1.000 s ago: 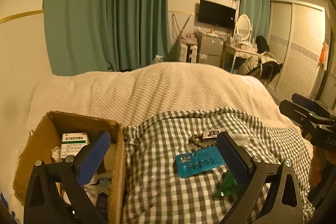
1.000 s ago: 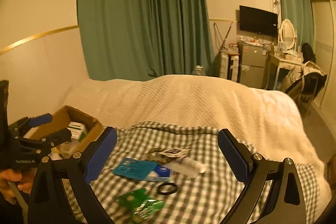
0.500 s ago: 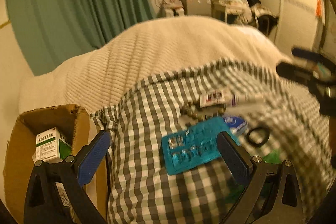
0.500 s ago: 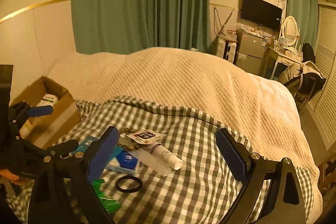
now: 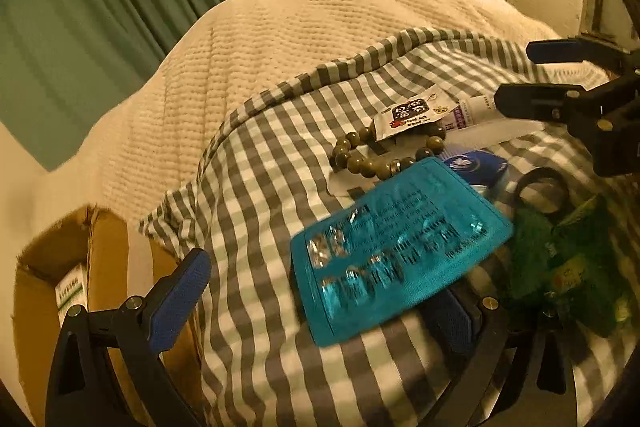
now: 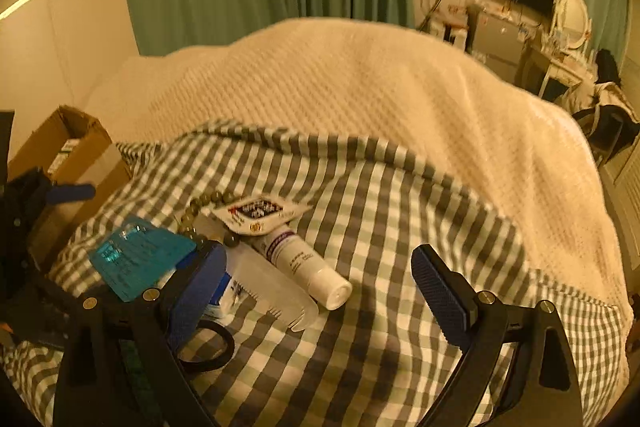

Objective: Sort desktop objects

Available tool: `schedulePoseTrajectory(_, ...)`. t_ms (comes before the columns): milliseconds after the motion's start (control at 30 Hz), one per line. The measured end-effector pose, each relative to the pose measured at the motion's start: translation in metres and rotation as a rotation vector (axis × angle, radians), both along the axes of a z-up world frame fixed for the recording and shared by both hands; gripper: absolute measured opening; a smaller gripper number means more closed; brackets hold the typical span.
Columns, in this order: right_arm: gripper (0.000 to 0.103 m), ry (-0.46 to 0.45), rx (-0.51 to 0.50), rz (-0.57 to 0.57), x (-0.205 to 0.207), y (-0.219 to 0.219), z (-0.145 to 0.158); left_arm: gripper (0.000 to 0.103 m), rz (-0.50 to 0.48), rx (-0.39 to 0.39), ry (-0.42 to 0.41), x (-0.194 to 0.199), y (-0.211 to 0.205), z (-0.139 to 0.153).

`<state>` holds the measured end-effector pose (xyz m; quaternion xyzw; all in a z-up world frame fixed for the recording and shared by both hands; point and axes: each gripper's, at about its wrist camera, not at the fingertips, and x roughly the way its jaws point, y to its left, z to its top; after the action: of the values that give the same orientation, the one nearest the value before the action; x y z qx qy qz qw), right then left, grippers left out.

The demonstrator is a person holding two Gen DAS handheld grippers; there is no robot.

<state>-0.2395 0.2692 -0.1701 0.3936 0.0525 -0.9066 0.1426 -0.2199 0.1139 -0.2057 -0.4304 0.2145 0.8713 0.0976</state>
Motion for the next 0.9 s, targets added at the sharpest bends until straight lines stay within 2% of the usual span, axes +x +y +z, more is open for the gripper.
schedulePoseTrajectory(67, 0.094, -0.024, 0.019, 0.012, -0.004, -0.003, -0.006, 0.103, -0.018, -0.024, 0.015, -0.004, 0.004, -0.004)
schedulePoseTrajectory(133, 0.086, -0.059, 0.033, 0.027, -0.009, -0.005, -0.013, 0.1, -0.037, -0.021, 0.014, -0.009, 0.006, -0.006)
schedulePoseTrajectory(167, 0.079, -0.076, 0.035, 0.031, -0.012, -0.006, -0.017, 0.093, -0.044, -0.011, 0.004, -0.011, 0.007, -0.007)
schedulePoseTrajectory(200, 0.072, -0.099, 0.028, 0.037, -0.014, -0.007, -0.022, 0.083, -0.05, 0.001, -0.008, -0.013, 0.007, -0.008)
schedulePoseTrajectory(233, 0.07, -0.113, 0.016, 0.044, -0.016, -0.006, -0.024, 0.077, -0.058, 0.01, -0.021, -0.015, 0.007, -0.01)
schedulePoseTrajectory(300, 0.063, -0.132, -0.012, 0.049, -0.017, -0.004, -0.028, 0.05, -0.085, 0.025, -0.038, -0.014, 0.01, -0.013)
schedulePoseTrajectory(333, 0.059, -0.135, -0.019, 0.048, -0.017, -0.003, -0.028, 0.04, -0.1, 0.027, -0.043, -0.013, 0.012, -0.014)
schedulePoseTrajectory(367, 0.046, -0.135, -0.021, 0.04, -0.016, -0.001, -0.028, 0.02, -0.112, 0.023, -0.042, -0.011, 0.014, -0.015)
schedulePoseTrajectory(400, 0.042, -0.135, -0.019, 0.036, -0.016, -0.001, -0.028, 0.014, -0.12, 0.016, -0.041, -0.01, 0.016, -0.016)
schedulePoseTrajectory(467, 0.039, -0.129, -0.014, 0.039, -0.014, -0.001, -0.028, 0.007, -0.13, 0.006, -0.026, -0.007, 0.019, -0.015)
schedulePoseTrajectory(600, 0.028, -0.111, -0.022, 0.035, -0.005, 0.001, -0.023, 0.007, -0.116, 0.027, -0.007, 0.001, 0.014, -0.008)
schedulePoseTrajectory(700, 0.022, -0.108, -0.052, 0.032, 0.004, 0.003, -0.018, 0.007, -0.103, 0.078, -0.003, 0.007, 0.008, 0.002)
schedulePoseTrajectory(900, 0.021, -0.061, -0.084, 0.021, 0.023, 0.006, 0.0, 0.007, -0.088, 0.178, 0.028, 0.022, 0.001, 0.025)
